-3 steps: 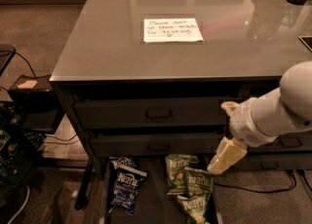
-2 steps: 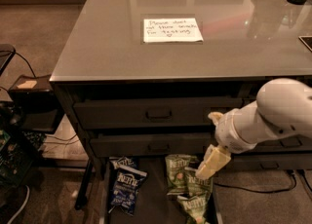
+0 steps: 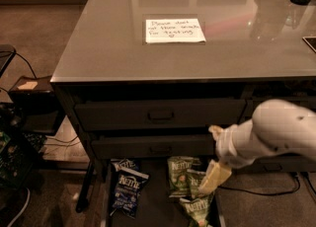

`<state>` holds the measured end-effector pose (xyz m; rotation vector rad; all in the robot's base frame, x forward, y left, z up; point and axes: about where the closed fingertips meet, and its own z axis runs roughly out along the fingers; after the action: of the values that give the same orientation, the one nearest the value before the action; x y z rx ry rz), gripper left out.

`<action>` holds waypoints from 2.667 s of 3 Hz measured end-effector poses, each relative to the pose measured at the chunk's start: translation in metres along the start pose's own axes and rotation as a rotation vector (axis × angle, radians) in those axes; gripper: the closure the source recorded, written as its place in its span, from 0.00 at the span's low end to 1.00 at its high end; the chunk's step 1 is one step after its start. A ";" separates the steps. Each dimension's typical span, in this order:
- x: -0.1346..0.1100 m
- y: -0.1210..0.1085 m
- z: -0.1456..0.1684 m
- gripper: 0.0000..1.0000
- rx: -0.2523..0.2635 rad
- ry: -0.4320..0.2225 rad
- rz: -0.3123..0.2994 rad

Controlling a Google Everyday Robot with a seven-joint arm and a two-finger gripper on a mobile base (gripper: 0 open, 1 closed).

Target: Pick blue chip bag from bottom drawer and place on counter

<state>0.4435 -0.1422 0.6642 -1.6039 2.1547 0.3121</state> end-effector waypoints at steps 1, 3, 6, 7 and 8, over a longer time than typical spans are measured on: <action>0.025 0.009 0.056 0.00 -0.001 -0.020 -0.017; 0.028 0.016 0.177 0.00 -0.039 -0.137 -0.028; 0.024 0.037 0.238 0.00 -0.123 -0.194 -0.068; 0.025 0.060 0.285 0.00 -0.155 -0.279 -0.054; 0.011 0.081 0.331 0.00 -0.193 -0.378 -0.045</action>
Offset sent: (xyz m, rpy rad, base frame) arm 0.0135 0.0605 -0.1955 0.1497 -0.0624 0.0659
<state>0.4328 0.0145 0.3615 -1.5436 1.8416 0.7640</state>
